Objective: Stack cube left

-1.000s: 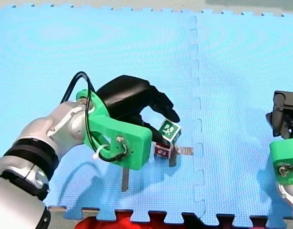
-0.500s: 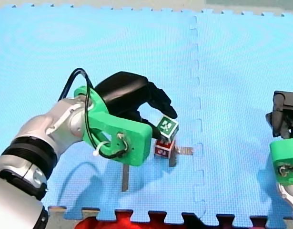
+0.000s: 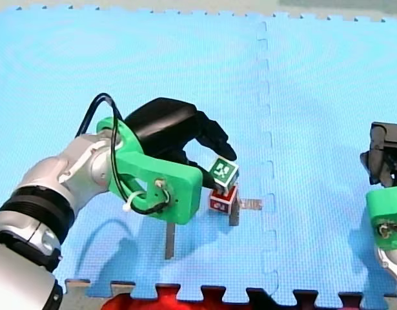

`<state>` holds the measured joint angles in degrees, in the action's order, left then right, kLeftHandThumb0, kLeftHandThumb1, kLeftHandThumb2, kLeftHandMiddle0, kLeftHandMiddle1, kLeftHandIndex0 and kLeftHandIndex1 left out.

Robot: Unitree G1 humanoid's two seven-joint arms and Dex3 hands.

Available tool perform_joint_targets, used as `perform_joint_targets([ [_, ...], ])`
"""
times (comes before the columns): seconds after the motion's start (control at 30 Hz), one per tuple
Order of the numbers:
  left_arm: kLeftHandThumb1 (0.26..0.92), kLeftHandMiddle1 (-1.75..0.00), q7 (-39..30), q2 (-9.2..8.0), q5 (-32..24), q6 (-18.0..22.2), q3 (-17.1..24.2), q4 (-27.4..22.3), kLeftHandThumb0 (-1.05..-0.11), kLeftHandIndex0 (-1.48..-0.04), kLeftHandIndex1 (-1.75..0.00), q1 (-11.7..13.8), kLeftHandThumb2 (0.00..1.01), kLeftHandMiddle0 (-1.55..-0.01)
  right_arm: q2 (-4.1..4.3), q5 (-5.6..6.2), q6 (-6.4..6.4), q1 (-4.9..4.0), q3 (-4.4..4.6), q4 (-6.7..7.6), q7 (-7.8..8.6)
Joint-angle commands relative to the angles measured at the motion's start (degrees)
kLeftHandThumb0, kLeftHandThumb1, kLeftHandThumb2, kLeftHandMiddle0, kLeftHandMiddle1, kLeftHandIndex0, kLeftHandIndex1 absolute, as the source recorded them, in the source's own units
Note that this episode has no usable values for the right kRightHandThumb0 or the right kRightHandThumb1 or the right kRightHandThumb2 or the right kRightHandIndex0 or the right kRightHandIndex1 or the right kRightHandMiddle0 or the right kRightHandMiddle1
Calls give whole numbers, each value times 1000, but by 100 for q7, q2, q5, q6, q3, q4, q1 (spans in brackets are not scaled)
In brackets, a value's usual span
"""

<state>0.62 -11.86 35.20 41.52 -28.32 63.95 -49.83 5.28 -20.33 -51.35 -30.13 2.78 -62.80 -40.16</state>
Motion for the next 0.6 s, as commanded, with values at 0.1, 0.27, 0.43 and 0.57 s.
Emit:
perform_joint_targets([
  [0.1, 785, -1742, -30, -13, 2, -24, -11, -4, -533, -1347, -7, -32, 0, -934, 38, 1, -24, -8, -13, 14, -23],
  [0.27, 785, -1746, -79, -8, -16, -24, -7, 26, -531, -1350, -7, -41, 0, -934, 31, -6, -9, -7, -9, 31, -29],
  [0.43, 784, -1746, -130, 13, -43, -28, 8, 58, -529, -1353, -7, -45, 0, -937, 25, -24, 27, 1, 1, 55, -50],
  [0.57, 786, -1746, -208, 21, -79, -27, 25, 100, -528, -1354, -8, -60, 1, -938, 16, -29, 46, 0, 9, 65, -55],
])
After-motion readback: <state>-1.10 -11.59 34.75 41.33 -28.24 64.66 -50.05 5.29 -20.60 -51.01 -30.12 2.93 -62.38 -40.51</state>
